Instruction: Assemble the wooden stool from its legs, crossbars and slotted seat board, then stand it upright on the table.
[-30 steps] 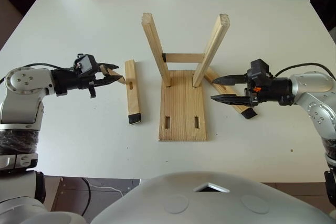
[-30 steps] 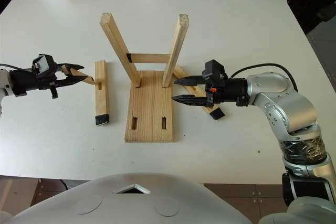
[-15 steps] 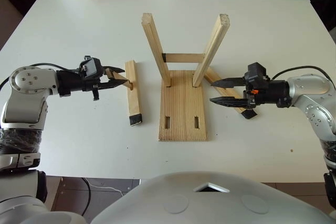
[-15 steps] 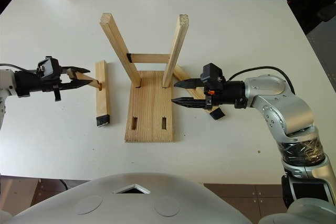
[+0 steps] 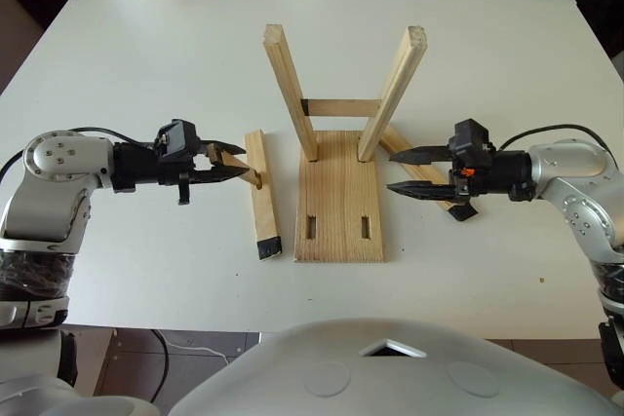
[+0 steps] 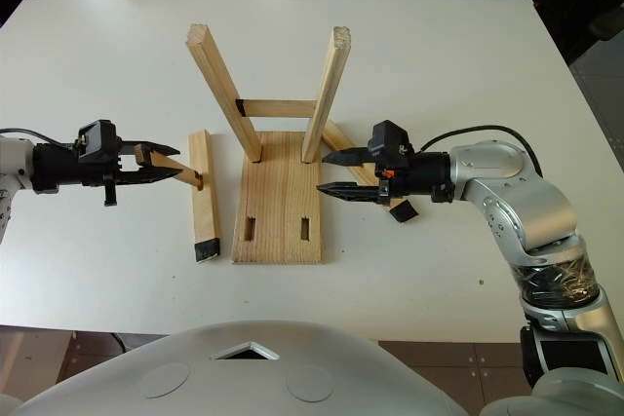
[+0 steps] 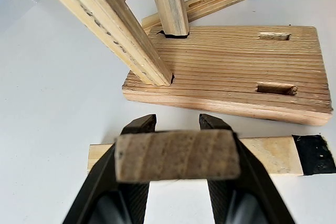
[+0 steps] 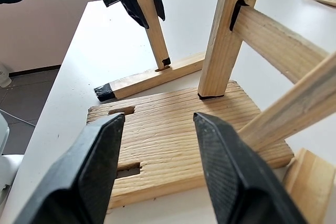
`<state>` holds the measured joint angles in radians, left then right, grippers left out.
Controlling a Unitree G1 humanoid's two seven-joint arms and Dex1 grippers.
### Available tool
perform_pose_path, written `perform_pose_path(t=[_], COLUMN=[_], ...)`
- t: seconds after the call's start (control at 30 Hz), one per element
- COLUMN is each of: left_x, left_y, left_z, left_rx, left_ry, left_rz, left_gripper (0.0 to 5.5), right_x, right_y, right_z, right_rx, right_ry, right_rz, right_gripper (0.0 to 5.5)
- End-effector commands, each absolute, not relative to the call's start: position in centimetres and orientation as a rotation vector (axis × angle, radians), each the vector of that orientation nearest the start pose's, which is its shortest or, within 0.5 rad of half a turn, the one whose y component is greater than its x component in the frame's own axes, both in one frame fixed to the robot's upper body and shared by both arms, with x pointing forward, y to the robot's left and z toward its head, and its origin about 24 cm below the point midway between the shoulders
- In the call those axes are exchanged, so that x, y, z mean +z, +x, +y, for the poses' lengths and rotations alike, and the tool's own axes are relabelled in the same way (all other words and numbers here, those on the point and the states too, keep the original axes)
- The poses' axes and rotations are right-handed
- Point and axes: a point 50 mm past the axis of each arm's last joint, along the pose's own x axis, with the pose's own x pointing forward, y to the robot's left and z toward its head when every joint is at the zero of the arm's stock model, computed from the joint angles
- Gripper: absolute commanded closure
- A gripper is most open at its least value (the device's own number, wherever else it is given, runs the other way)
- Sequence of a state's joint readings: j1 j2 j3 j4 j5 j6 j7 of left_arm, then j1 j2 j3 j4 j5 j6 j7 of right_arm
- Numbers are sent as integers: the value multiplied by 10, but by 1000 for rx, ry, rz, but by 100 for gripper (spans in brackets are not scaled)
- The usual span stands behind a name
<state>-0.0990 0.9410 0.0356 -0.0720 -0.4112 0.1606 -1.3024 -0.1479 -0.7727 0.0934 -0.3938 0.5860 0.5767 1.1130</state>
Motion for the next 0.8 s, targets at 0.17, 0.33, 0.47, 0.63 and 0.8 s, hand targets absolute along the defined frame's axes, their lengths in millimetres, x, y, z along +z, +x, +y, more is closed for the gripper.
perform_pose_path(t=[0.17, 0.33, 0.47, 0.63, 0.8], left_x=[126, 130, 131, 135, 142], left_y=[232, 231, 229, 231, 232], left_z=[249, 246, 246, 245, 245], left_rx=[-1270, -1287, -1292, -1292, -1289], left_ry=[451, 457, 460, 463, 477], left_rz=[384, 378, 381, 371, 350], left_gripper=[419, 419, 419, 419, 419], right_x=[126, 125, 124, 123, 123], right_y=[220, 220, 219, 219, 220], right_z=[-166, -165, -165, -165, -164], right_rx=[1374, 1369, 1365, 1362, 1362], right_ry=[-168, -169, -175, -180, -184], right_rz=[304, 298, 300, 299, 299], right_gripper=[309, 309, 309, 309, 309])
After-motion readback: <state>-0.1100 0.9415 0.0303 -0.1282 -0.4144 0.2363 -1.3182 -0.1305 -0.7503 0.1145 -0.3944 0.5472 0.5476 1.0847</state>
